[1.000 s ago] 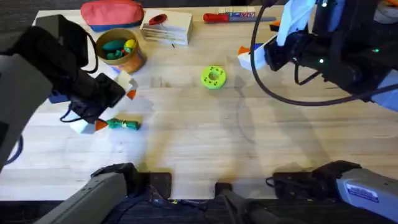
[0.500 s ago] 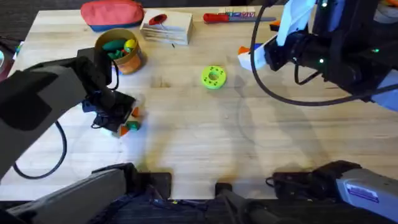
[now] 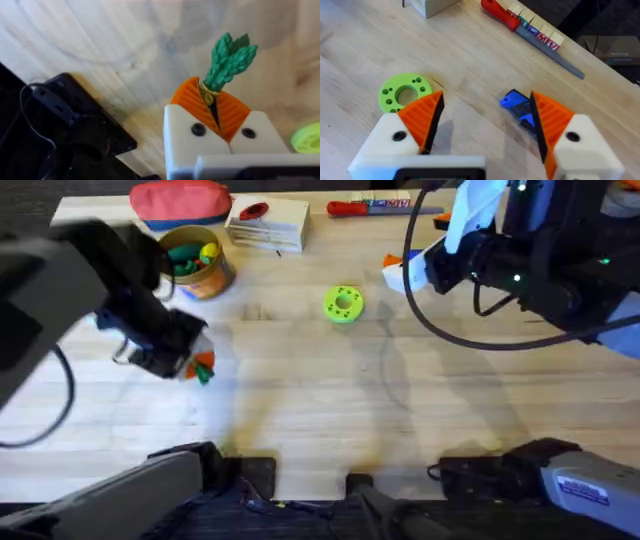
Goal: Pick up the gripper from the table and insert it into the empty holder that is missing its gripper. Then pick up a screw, insert it into the mounting hole, and use the screwdriver to tighten it. Finally, clean up the table by picking up the vegetable and placing it into the bucket.
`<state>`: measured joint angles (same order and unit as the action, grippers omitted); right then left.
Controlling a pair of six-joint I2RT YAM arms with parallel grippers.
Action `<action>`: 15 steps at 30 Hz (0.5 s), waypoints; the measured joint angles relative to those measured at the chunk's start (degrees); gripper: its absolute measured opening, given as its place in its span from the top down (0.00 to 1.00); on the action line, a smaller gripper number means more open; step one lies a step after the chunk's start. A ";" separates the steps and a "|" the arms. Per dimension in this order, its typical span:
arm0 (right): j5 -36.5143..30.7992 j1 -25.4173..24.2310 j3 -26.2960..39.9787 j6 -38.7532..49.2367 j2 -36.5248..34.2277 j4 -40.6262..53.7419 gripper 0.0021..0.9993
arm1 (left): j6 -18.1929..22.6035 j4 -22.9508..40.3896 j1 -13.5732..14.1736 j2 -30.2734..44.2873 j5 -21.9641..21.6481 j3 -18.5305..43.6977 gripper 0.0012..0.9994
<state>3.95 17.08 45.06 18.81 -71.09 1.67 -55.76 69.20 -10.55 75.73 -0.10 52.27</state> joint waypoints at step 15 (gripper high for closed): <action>-0.02 0.00 0.00 0.03 0.00 0.01 0.01 | 14.37 -22.23 0.02 1.04 -2.59 19.96 0.98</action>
<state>3.92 17.08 45.06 18.84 -71.09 1.68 -41.39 46.97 -10.53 76.77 -2.69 72.23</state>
